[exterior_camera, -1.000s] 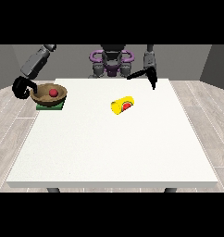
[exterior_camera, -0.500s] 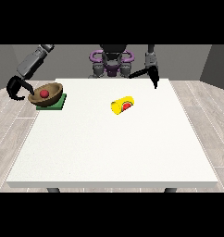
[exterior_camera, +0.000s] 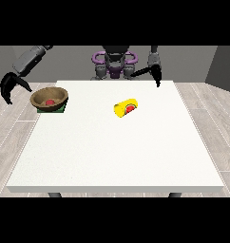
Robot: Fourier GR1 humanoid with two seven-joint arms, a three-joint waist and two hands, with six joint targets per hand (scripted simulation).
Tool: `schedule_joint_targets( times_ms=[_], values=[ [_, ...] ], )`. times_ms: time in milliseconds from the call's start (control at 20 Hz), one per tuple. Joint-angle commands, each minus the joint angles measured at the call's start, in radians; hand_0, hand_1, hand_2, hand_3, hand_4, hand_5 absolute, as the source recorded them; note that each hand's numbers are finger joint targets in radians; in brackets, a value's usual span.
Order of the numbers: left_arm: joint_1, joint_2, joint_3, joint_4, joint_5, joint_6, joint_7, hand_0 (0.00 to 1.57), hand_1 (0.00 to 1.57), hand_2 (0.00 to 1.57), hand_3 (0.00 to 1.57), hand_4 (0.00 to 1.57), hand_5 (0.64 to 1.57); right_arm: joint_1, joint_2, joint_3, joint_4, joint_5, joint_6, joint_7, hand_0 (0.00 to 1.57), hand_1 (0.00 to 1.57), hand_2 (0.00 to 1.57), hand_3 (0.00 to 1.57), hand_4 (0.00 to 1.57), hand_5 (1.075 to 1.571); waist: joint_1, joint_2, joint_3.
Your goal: Pick the cup and pour the ball into the bowl, then pick the bowl and place it on the pad
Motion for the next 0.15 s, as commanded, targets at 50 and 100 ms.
schedule_joint_targets(
  times_ms=[50,100],
  values=[
    [0.028,-0.015,0.004,0.091,0.006,-0.003,0.007,0.00,0.00,0.00,0.00,0.00,1.569,-0.028,-0.097,-0.009,-0.013,-0.025,0.131,0.122,0.00,0.00,0.27,0.26,0.00,1.501,-0.039,-0.131,-0.0025],
    [-0.003,-0.019,0.023,0.128,0.011,0.008,0.017,0.00,0.00,0.00,0.00,0.00,1.569,-0.064,-0.097,-0.024,-0.028,-0.049,0.160,0.139,0.00,0.00,0.19,0.29,0.00,1.503,-0.049,-0.140,-0.0027]
  ],
)
